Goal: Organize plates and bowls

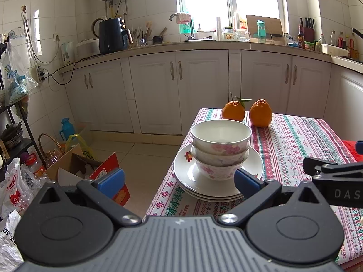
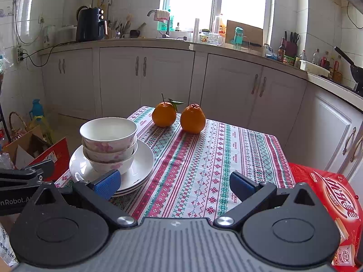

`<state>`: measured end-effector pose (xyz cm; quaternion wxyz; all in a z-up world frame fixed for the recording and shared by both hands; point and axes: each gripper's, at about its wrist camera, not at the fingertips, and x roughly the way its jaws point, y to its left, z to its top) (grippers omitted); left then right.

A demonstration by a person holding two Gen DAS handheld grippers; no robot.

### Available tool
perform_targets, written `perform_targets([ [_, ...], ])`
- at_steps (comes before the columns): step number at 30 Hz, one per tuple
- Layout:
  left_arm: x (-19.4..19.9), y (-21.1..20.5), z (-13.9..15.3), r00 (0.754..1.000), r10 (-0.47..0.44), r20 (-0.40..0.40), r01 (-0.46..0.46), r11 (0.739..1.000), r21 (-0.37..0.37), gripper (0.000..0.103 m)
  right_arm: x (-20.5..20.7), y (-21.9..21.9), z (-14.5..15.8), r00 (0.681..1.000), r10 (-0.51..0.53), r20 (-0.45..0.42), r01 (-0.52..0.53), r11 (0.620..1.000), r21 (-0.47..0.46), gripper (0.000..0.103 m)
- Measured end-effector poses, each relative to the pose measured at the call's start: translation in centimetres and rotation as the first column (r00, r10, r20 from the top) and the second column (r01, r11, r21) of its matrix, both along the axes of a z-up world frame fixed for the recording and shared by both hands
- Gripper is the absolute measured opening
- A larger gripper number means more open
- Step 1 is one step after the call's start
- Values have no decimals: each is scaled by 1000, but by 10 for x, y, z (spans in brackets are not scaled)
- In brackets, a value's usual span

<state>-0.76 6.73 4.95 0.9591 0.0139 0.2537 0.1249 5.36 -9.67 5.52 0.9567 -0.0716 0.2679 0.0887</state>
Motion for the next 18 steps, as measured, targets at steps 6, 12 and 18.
perform_targets([
  [6,0,0,0,1000,1,0,-1,1000,-3,102,0,0,0,1000,0,1,0,1000,-1,103],
  [12,0,0,0,1000,1,2,-1,1000,-5,102,-2,0,1,1000,-1,6,1,1000,-1,103],
  [18,0,0,0,1000,1,3,-1,1000,-5,102,-2,0,1,1000,-2,6,2,1000,0,103],
])
